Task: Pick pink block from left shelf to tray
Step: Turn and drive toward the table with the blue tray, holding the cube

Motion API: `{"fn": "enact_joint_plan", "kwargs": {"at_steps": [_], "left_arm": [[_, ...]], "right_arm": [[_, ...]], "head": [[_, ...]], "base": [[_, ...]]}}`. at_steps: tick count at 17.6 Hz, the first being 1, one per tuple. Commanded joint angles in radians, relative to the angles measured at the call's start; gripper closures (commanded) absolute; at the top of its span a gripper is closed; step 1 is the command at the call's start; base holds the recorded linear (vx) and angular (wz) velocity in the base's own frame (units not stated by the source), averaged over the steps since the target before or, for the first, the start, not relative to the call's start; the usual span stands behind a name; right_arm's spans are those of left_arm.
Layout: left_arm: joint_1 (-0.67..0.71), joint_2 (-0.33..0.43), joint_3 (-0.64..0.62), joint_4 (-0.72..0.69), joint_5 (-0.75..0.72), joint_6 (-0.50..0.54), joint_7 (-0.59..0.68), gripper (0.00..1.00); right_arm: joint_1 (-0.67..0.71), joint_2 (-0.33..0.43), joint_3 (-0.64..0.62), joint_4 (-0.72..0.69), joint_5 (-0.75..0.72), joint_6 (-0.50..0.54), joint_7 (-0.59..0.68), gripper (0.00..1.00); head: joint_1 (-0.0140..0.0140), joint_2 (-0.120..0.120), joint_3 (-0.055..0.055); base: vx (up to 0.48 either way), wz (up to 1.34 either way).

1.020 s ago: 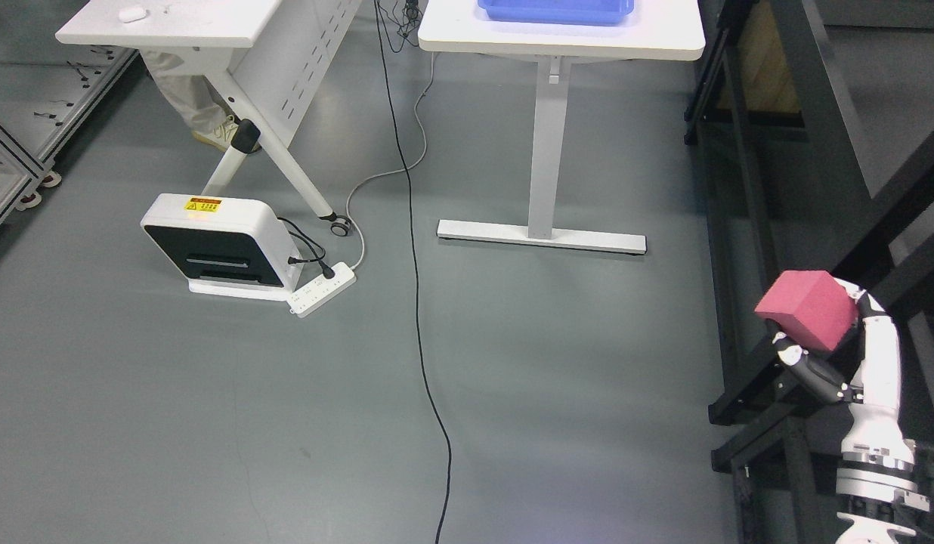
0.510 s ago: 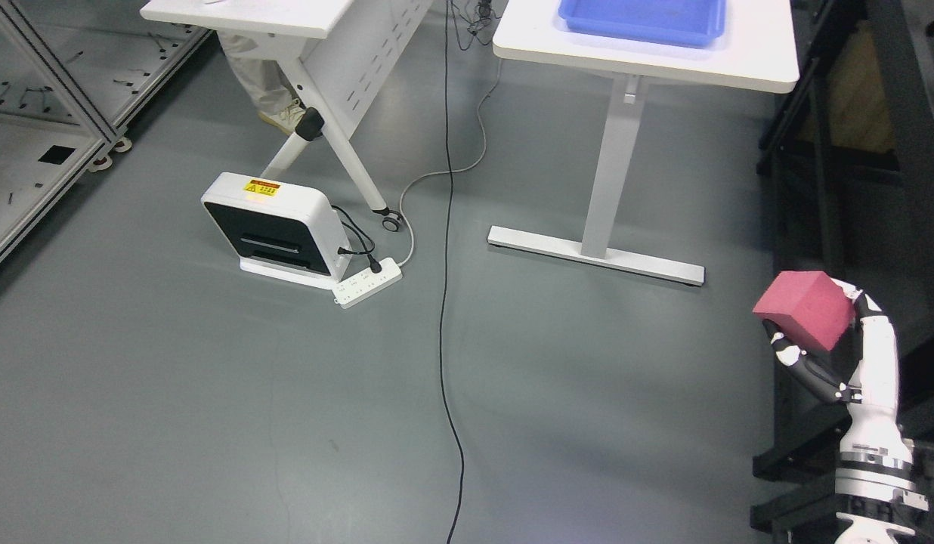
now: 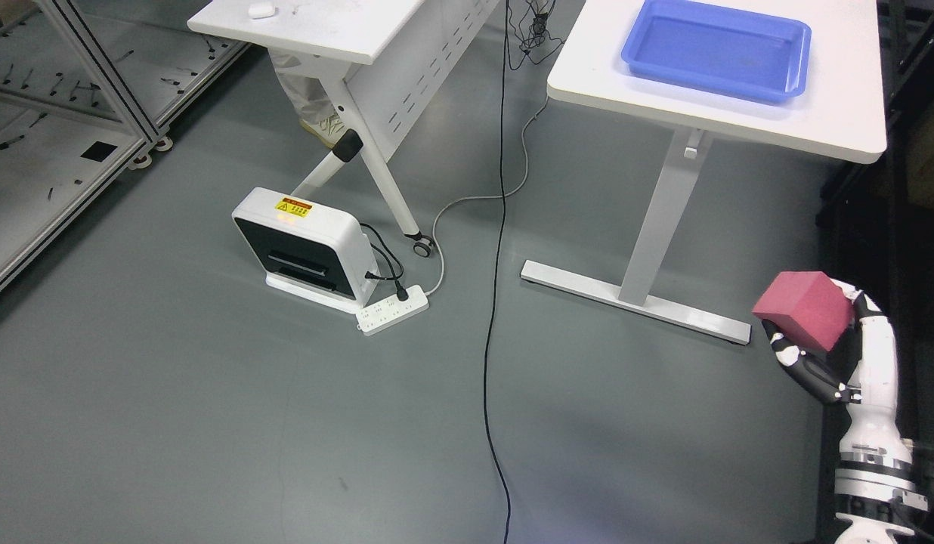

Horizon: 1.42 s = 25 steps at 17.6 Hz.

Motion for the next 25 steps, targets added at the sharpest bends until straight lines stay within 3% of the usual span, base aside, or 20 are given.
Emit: {"fn": "enact_joint_plan", "kwargs": {"at_steps": [1, 25], "left_arm": [[0.009, 0.017, 0.0, 0.0, -0.002, 0.0, 0.001, 0.0], [0.009, 0.017, 0.0, 0.0, -0.002, 0.0, 0.001, 0.0]], "right_arm": [[0.001, -0.017, 0.0, 0.0, 0.0, 0.0, 0.0, 0.96], [0.004, -0.017, 0.048, 0.002, 0.002, 0.0, 0.034, 0.96]], "head": [[0.0, 0.0, 0.0], [-0.0001, 0.0, 0.0]], "base": [[0.334, -0.03], [0.313, -0.07]]}}
